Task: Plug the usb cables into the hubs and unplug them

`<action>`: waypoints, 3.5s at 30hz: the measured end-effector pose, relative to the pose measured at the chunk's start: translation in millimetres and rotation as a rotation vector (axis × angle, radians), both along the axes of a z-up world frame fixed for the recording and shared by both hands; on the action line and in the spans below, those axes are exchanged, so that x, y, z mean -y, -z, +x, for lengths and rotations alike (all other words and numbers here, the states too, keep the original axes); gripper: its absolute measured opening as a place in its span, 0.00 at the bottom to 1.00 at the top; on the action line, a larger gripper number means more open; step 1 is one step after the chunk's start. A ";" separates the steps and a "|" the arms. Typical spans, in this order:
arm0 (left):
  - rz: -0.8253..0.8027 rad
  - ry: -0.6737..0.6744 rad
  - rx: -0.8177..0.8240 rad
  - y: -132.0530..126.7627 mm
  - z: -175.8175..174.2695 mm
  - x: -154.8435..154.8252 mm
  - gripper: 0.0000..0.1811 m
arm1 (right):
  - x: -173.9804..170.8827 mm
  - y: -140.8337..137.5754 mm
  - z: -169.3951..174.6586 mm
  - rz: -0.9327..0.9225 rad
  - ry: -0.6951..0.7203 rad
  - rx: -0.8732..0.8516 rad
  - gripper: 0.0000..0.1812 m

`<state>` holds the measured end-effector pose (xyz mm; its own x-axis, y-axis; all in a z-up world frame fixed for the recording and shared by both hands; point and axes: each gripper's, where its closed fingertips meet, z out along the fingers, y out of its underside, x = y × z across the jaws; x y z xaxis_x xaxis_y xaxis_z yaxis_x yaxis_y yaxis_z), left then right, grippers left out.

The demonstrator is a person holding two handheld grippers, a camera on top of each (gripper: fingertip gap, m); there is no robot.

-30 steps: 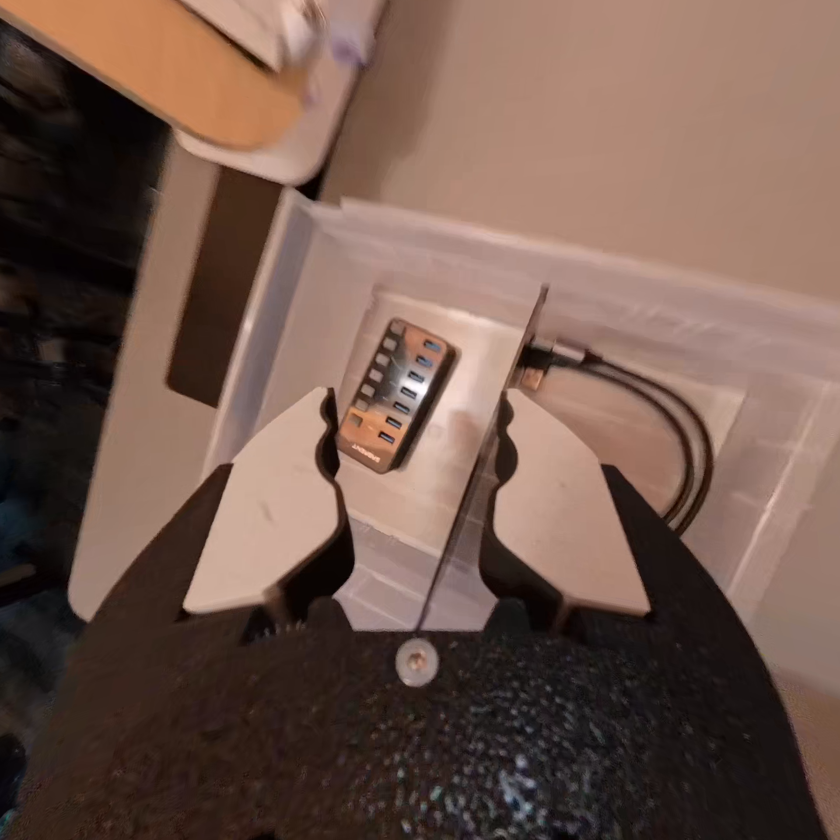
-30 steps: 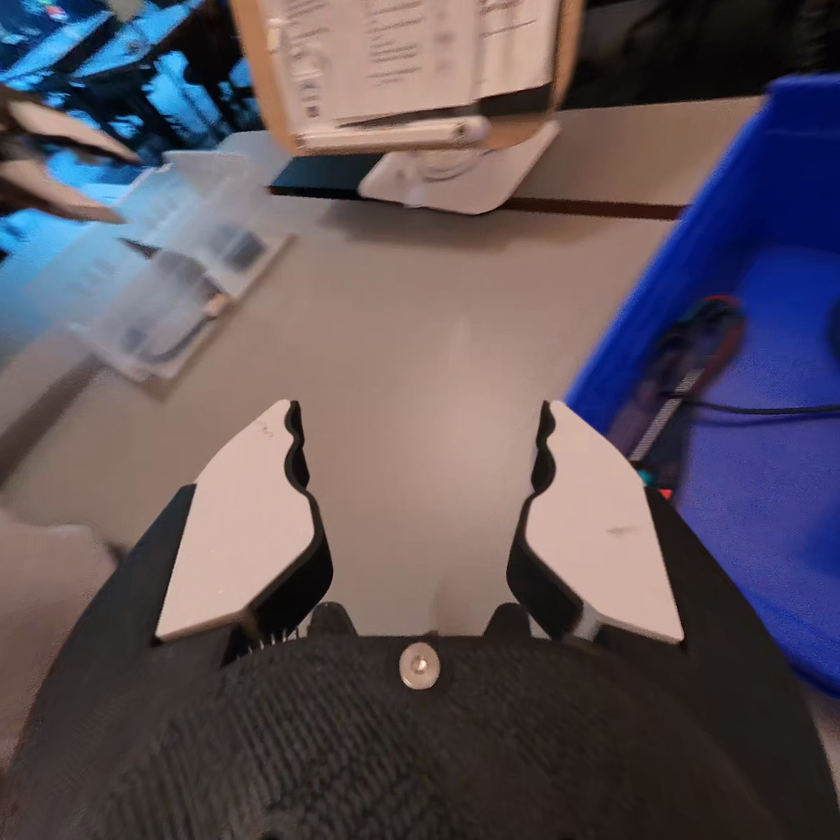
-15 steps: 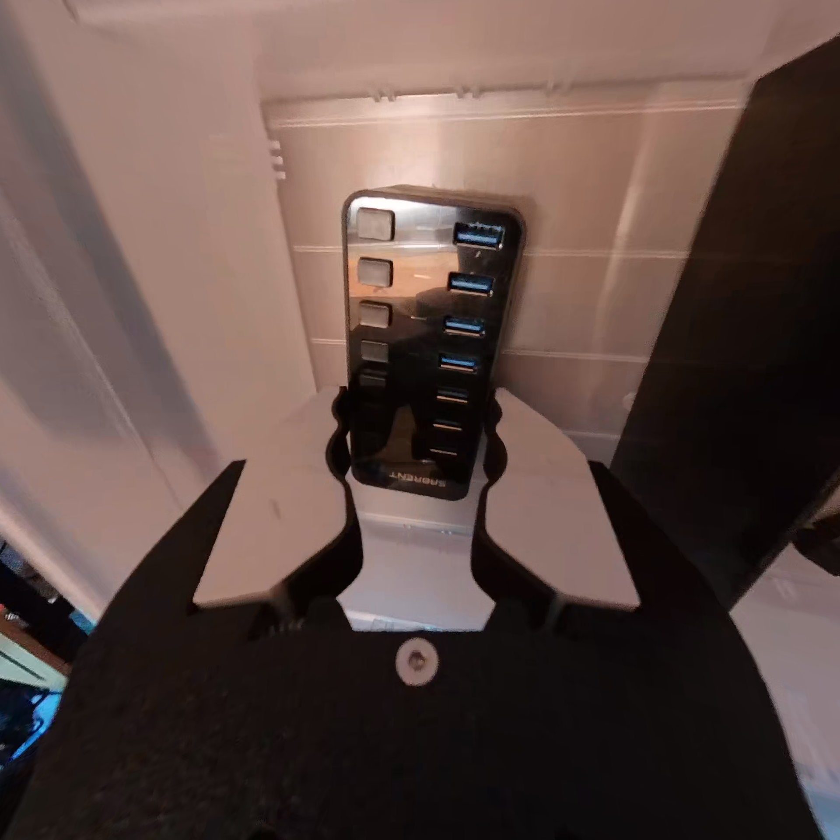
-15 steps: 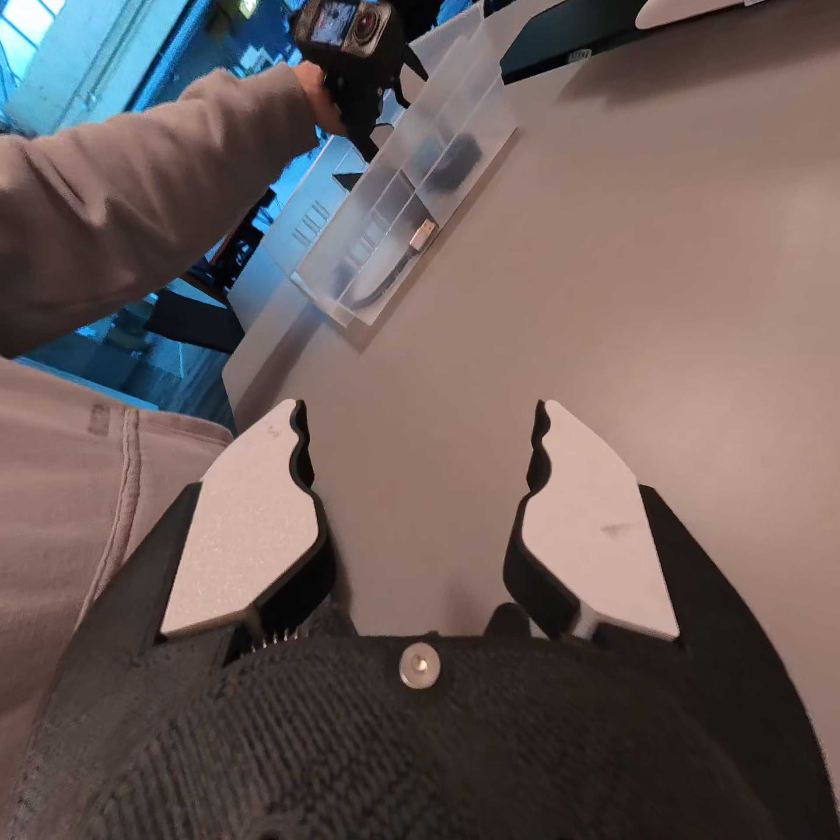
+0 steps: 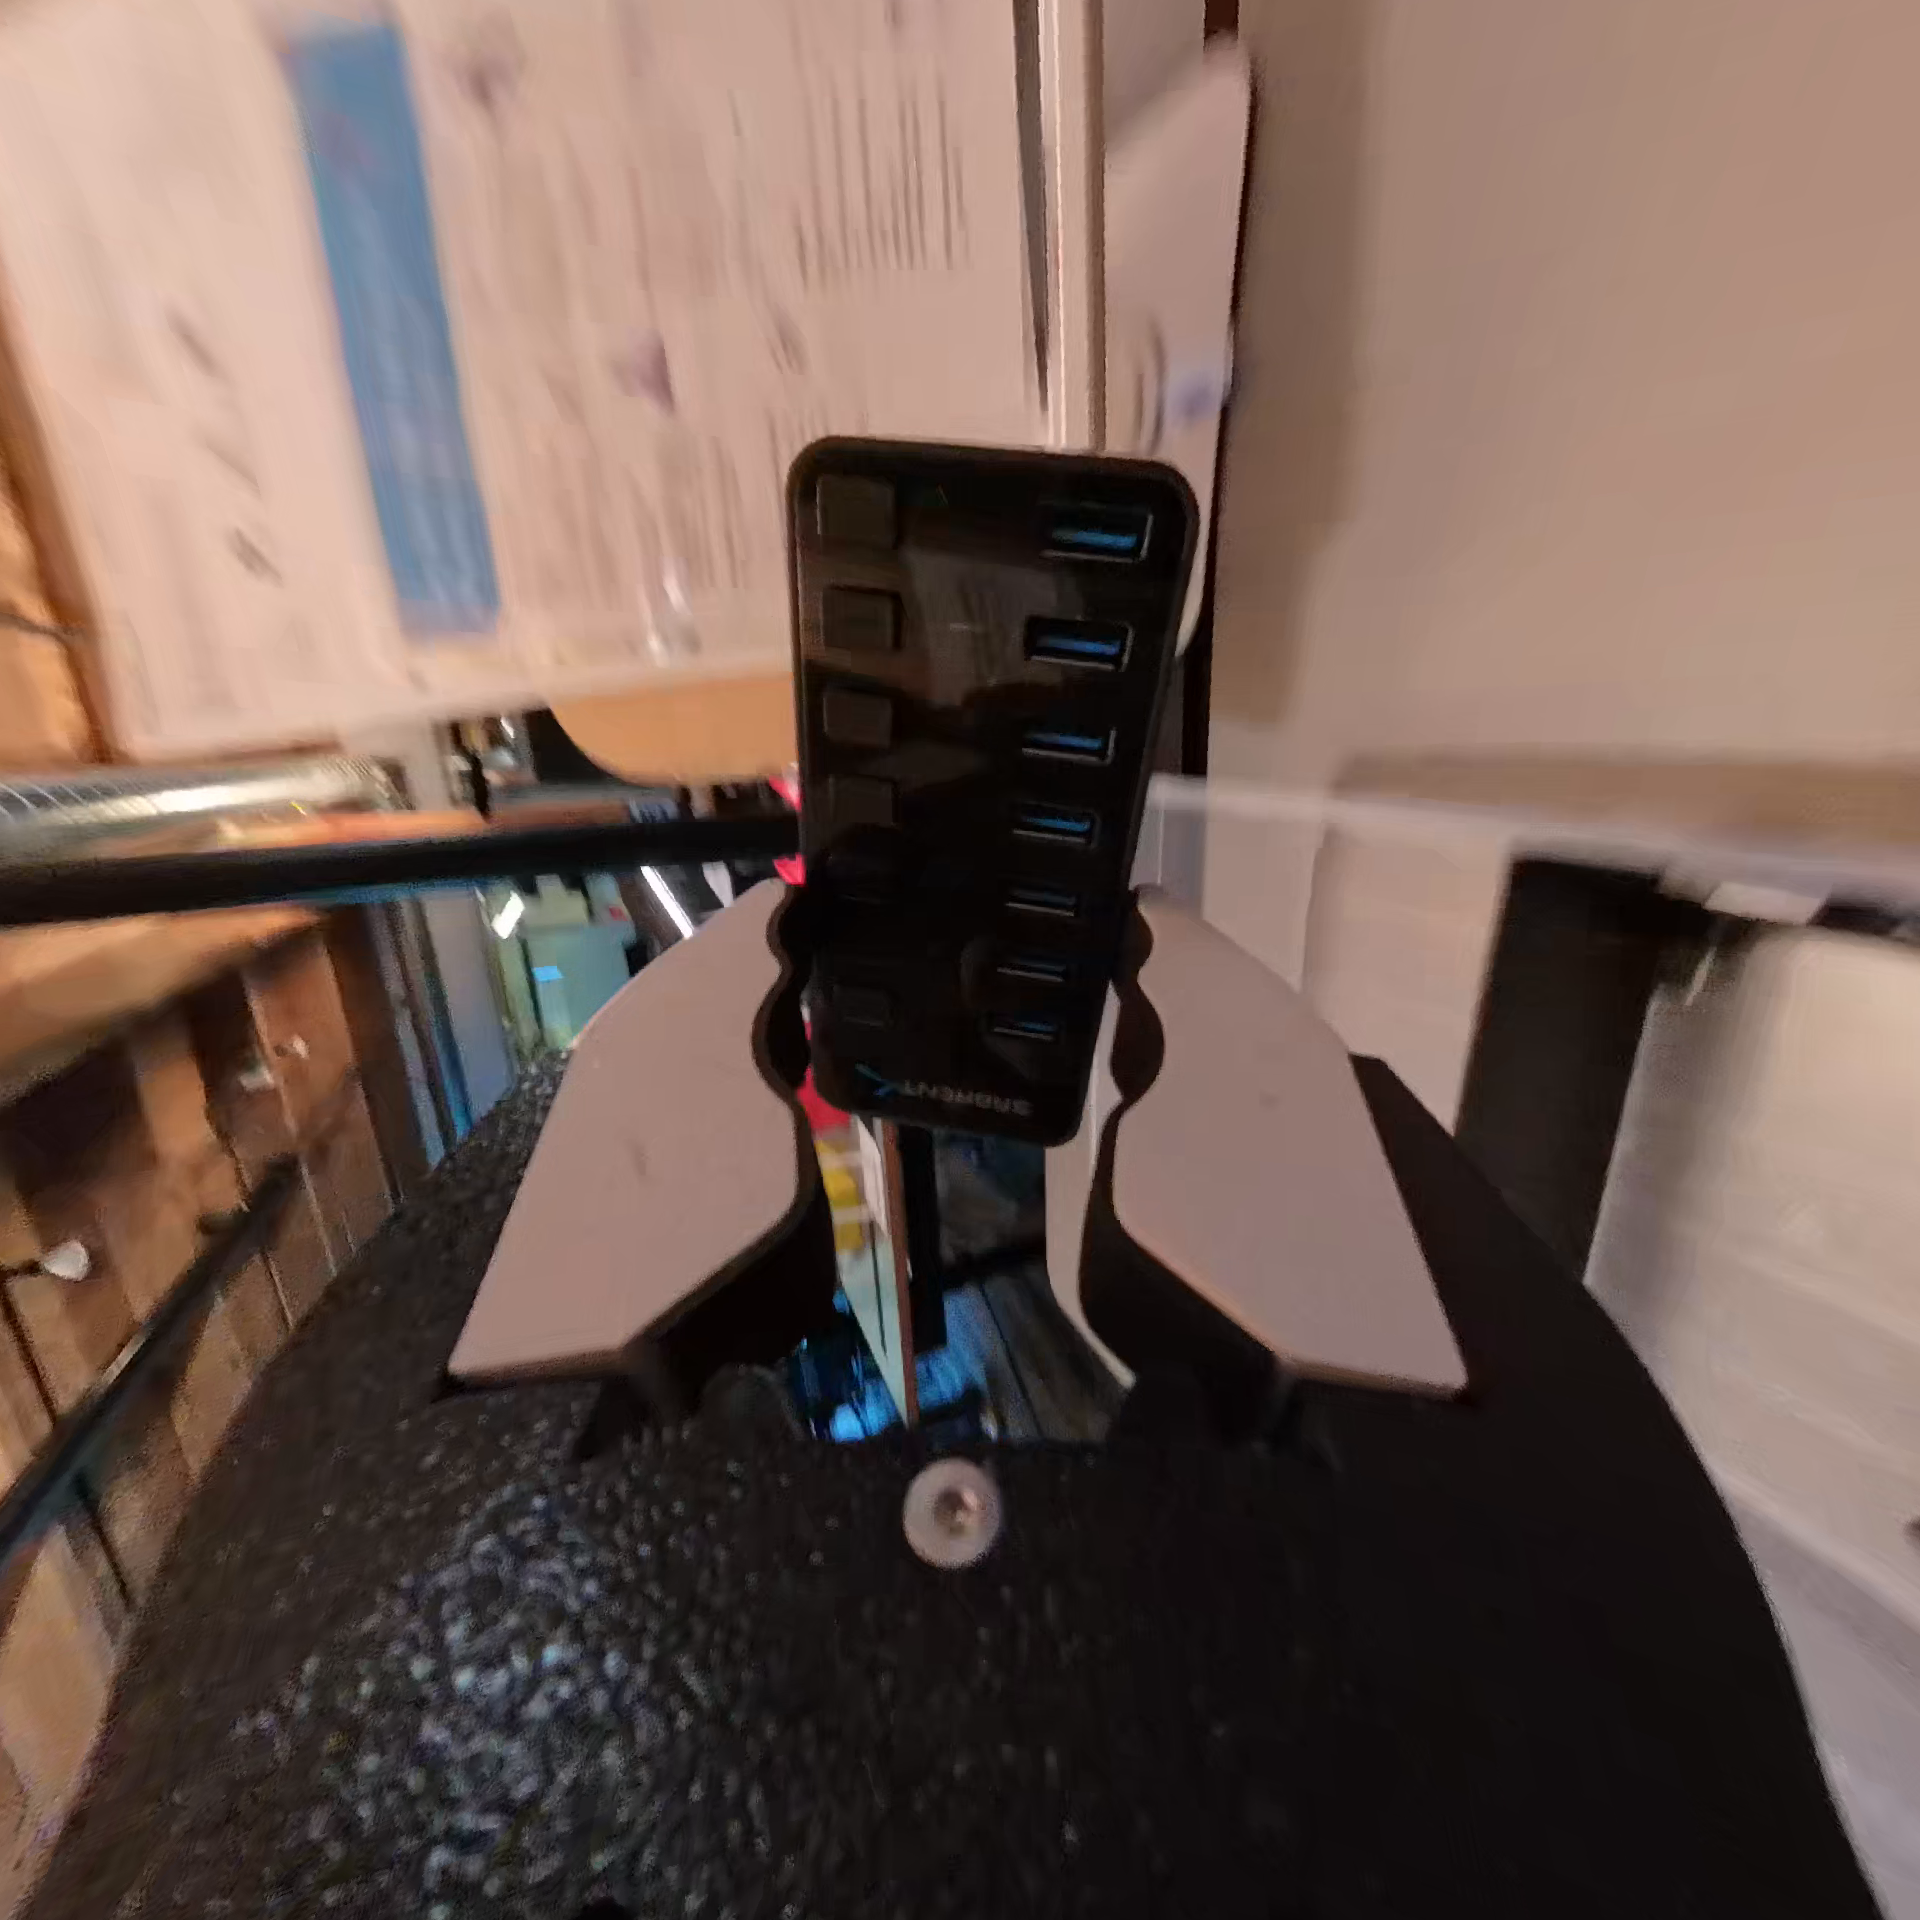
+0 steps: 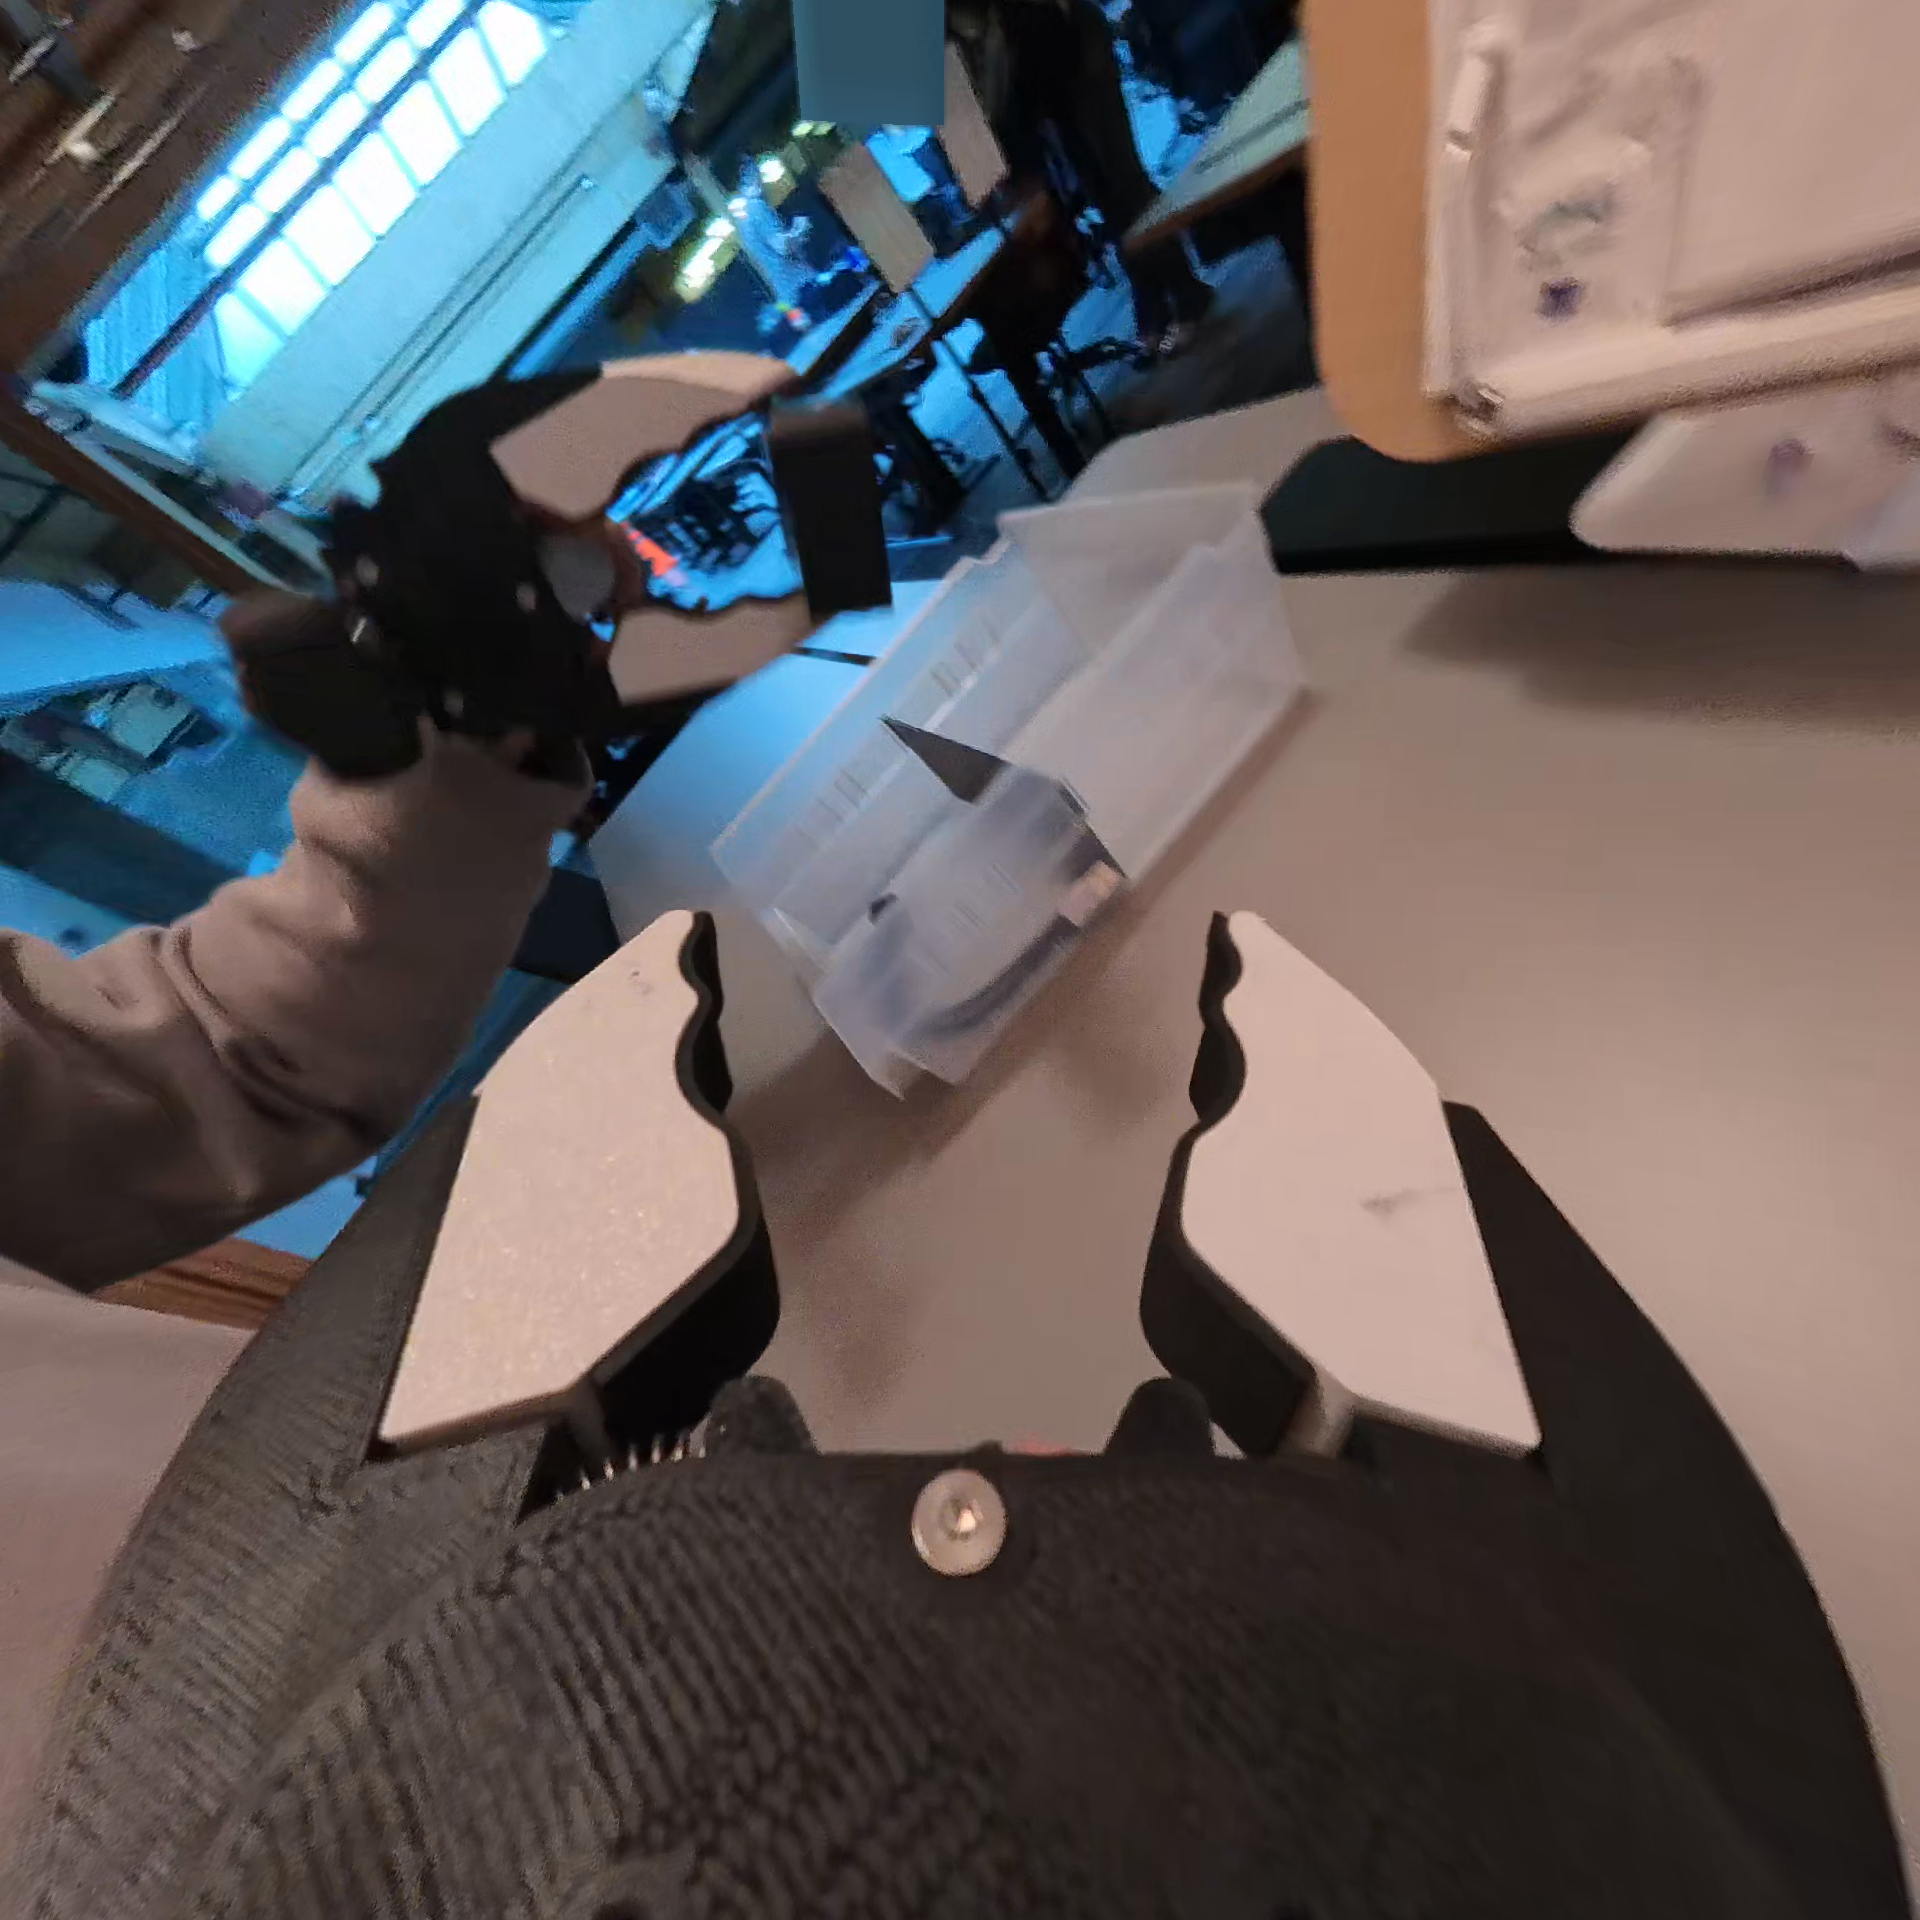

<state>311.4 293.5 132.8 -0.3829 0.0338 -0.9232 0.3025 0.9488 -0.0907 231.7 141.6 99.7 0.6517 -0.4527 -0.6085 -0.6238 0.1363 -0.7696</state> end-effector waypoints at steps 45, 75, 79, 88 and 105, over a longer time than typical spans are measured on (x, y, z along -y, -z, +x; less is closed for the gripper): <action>-1.764 0.321 -1.662 -10.8 -109.9 189.5 0.32 | 49.5 -13.1 -54.8 -0.334 0.000 0.561 0.38; -0.744 0.509 -1.078 -3.3 -159.1 191.9 0.36 | 5.0 19.0 -79.5 -0.248 -0.305 0.422 0.39; -0.644 0.459 -1.115 6.4 -159.9 190.1 0.31 | 3.0 27.0 -81.3 -0.297 -0.317 0.403 0.39; -0.583 0.503 -1.067 3.8 -166.1 193.9 0.31 | 1.8 24.0 -82.5 -0.311 -0.307 0.473 0.39; -0.511 0.487 -1.025 23.3 -168.6 194.9 0.31 | -5.9 32.2 -83.0 -0.311 -0.328 0.438 0.40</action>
